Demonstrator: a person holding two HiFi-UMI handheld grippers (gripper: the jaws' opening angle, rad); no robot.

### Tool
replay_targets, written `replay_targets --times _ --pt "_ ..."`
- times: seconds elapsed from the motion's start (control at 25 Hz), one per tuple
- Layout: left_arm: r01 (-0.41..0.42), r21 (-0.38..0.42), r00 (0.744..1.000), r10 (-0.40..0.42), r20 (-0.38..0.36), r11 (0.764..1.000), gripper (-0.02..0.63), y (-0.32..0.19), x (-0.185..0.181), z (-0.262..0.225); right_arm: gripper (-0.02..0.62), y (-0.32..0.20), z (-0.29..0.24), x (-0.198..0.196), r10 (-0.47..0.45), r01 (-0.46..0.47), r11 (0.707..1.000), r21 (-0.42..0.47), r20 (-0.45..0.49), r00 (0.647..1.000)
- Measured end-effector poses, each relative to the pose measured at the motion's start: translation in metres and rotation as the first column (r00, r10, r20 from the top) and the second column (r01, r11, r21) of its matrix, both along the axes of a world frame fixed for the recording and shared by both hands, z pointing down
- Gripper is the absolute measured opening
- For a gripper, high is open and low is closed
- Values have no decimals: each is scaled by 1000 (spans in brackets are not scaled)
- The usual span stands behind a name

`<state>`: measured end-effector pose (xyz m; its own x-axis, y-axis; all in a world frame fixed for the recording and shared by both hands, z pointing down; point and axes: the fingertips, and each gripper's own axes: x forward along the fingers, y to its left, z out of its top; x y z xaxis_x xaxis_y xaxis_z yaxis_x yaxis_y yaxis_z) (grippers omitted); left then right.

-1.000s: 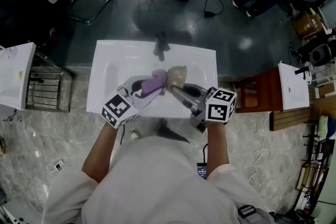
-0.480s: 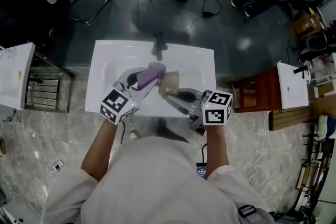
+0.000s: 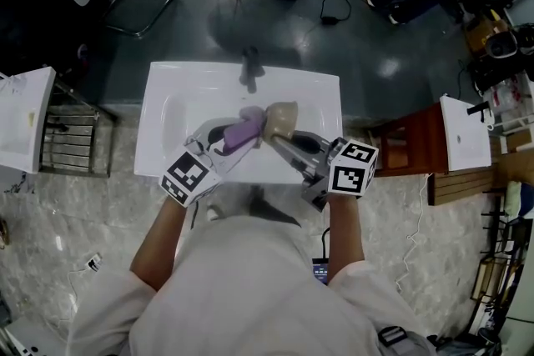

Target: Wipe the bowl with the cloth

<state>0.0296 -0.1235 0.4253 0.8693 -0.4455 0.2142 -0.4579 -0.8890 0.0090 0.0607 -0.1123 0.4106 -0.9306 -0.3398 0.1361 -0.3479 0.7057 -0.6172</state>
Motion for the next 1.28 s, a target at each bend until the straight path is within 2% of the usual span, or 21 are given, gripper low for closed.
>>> replay_targets --times 0.2,0.32,0.48,0.6,0.76,0.92,1.08,1.28 --pt "19 27 998 -18 -64 999 118 -2 0 -21 12 5 12 -3 -21 20 1000 -23 -27 999" --pt "47 39 995 -43 -93 998 118 -10 -3 -31 12 12 16 -11 -63 61 998 -31 -52 997" --pt "78 43 995 -76 -61 996 118 -20 -4 -27 12 18 13 -13 -74 73 997 -18 -43 996" --pt "99 26 995 -99 -20 995 118 -26 -7 -14 12 20 0 -12 -83 83 997 -4 8 997" --pt "71 -7 997 -71 -3 997 118 -20 -6 0 12 12 -13 -8 -45 45 999 15 54 997" --pt "30 -28 999 -31 -37 999 118 -6 -3 0 12 -1 -10 0 20 -20 1000 -4 65 998" --pt "15 0 996 -15 -89 1000 118 0 0 -17 12 -6 5 3 46 -46 999 -27 16 999" --pt "43 52 992 -37 -119 998 118 -10 0 -38 12 4 19 -8 -18 15 999 -37 -74 997"
